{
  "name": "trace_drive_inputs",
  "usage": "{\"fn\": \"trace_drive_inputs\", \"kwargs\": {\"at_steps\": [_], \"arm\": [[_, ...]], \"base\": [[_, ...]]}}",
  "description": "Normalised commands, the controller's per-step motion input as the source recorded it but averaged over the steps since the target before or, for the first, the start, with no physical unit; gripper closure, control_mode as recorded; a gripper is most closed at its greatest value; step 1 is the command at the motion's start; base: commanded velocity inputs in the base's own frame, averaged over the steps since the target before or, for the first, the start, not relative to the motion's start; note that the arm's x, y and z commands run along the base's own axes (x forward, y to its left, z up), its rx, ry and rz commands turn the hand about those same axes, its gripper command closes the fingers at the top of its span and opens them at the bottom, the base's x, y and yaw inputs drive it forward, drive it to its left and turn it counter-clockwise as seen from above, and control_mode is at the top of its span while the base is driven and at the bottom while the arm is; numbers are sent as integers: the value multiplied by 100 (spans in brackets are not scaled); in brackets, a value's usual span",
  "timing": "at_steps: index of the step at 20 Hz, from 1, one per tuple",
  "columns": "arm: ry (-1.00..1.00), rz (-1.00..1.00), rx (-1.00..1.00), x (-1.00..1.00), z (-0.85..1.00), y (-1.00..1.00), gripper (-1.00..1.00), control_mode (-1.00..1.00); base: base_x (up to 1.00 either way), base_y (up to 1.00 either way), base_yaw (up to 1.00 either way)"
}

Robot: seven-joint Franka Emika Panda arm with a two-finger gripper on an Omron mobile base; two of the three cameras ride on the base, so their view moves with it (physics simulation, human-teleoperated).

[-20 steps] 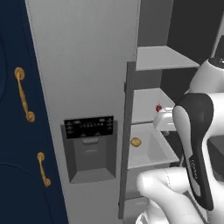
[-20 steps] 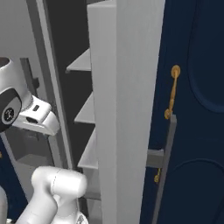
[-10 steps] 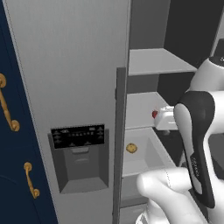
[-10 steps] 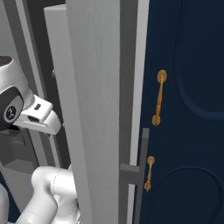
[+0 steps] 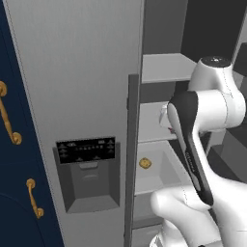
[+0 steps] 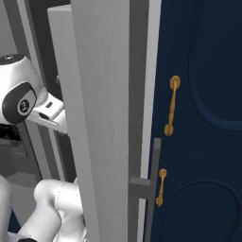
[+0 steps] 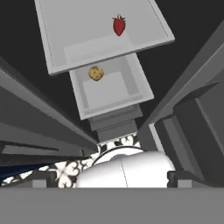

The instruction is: Take the strawberry from the fridge and place it on top of the pancake, located on the dining counter.

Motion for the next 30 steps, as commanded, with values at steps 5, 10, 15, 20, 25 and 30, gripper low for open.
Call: {"fn": "trace_drive_inputs", "kwargs": {"at_steps": [5, 10, 15, 20, 25, 30], "arm": [[-12, 0, 0, 43, -31, -37, -100, -100], [-2, 0, 0, 55, -30, -27, -100, -100], [0, 0, 0, 40, -25, -43, -100, -100], [0, 0, -5, 53, -19, -4, -100, -100], [3, 0, -3, 49, -17, -14, -100, -100], [7, 9, 0, 39, -19, -22, -100, -100]], "base": [[0, 0, 0], [0, 0, 0], [0, 0, 0], [0, 0, 0], [0, 0, 0], [0, 0, 0]]}}
